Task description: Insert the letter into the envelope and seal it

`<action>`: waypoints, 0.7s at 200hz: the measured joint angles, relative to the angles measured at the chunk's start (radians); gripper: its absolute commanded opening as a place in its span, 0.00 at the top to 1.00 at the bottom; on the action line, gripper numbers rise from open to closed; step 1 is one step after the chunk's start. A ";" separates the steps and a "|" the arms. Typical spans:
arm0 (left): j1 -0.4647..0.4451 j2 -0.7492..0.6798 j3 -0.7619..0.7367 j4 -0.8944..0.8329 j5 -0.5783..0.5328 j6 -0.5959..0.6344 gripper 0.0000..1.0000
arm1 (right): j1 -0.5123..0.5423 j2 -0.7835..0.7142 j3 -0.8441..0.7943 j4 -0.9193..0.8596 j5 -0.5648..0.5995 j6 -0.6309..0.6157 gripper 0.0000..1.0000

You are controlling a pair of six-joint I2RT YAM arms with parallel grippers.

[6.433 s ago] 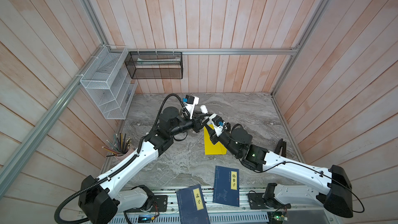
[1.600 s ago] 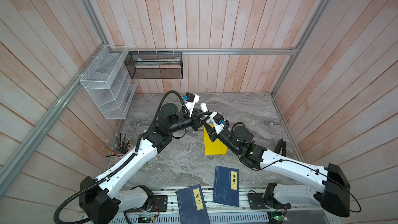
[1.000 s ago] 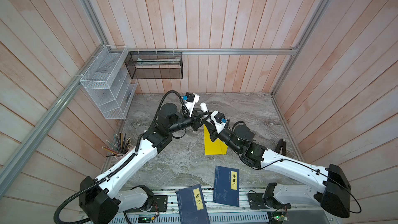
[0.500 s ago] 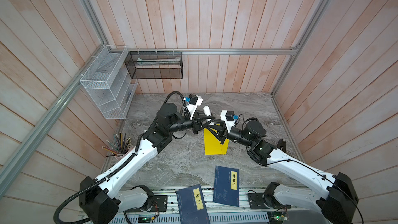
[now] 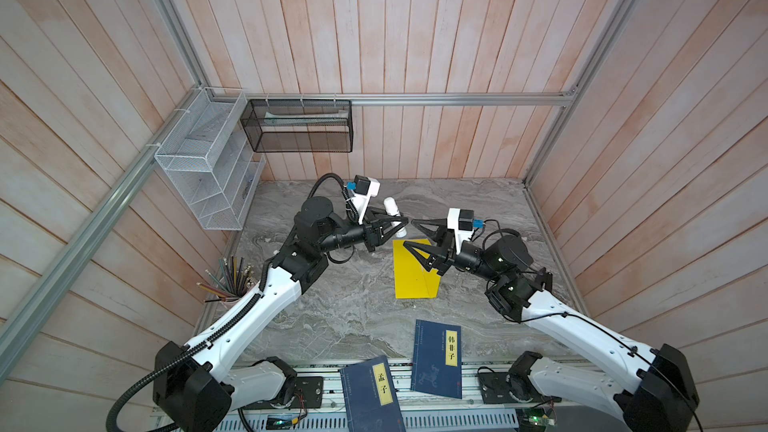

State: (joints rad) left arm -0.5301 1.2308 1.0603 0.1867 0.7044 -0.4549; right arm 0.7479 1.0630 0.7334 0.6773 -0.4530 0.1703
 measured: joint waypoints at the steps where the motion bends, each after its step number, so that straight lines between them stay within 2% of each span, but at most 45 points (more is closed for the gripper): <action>1: 0.001 0.000 -0.002 0.002 -0.001 -0.004 1.00 | 0.006 -0.002 -0.002 0.000 0.010 -0.009 0.33; 39: 0.026 0.013 -0.055 0.084 -0.058 -0.162 1.00 | 0.150 -0.022 -0.100 0.024 0.358 -0.232 0.35; 68: 0.026 0.021 -0.066 0.153 -0.073 -0.259 1.00 | 0.228 0.020 -0.156 0.104 0.540 -0.379 0.40; 105: 0.025 0.031 -0.096 0.240 -0.078 -0.357 1.00 | 0.246 0.076 -0.186 0.257 0.663 -0.482 0.41; 140: 0.019 0.052 -0.113 0.282 -0.080 -0.416 1.00 | 0.248 0.113 -0.185 0.359 0.693 -0.538 0.42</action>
State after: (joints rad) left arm -0.5114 1.2827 0.9478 0.4690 0.6239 -0.8707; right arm 0.9962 1.1763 0.5480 1.0359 0.2401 -0.3676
